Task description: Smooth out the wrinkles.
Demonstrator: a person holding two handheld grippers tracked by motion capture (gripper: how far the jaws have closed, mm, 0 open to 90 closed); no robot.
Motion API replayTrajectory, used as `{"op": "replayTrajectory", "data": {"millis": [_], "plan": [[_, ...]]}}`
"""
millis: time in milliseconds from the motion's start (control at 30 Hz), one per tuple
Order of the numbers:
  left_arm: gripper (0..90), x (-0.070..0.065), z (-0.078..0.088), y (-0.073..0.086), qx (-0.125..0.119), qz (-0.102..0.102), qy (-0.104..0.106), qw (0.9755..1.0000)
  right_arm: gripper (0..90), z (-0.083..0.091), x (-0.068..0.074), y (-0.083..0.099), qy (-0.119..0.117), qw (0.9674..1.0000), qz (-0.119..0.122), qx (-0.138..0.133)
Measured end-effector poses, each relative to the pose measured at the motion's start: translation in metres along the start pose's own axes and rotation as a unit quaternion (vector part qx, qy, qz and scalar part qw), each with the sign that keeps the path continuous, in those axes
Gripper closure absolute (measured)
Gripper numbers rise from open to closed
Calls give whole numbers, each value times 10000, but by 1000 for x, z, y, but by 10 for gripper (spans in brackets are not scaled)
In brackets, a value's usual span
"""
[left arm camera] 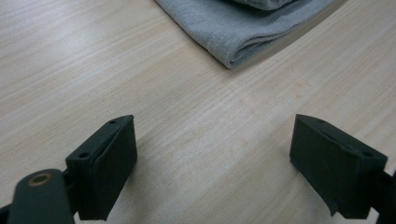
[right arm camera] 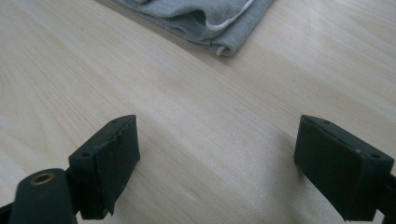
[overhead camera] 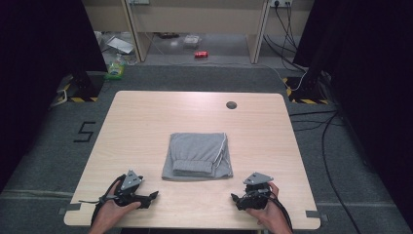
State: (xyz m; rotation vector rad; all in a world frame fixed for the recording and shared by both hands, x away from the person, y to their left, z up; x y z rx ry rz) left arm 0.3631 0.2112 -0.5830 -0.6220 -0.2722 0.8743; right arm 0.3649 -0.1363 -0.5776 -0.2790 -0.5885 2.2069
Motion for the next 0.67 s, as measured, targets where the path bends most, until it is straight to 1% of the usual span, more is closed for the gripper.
{"op": "replayTrajectory", "data": {"millis": [667], "plan": [[137, 0, 0, 0, 2, -12, 11, 10000, 142, -1, 0, -1, -25, 10000, 34, -35]]}}
Point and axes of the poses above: each handheld gripper's, and its own axes: z roughly backward along the jaws, y roughly out of its underside, x roughly to its left, the point moved 9 cm from there along -z, roughly forward along the jaws, and after that the axes turned 11 degrees about x, right-handed, at the moved point
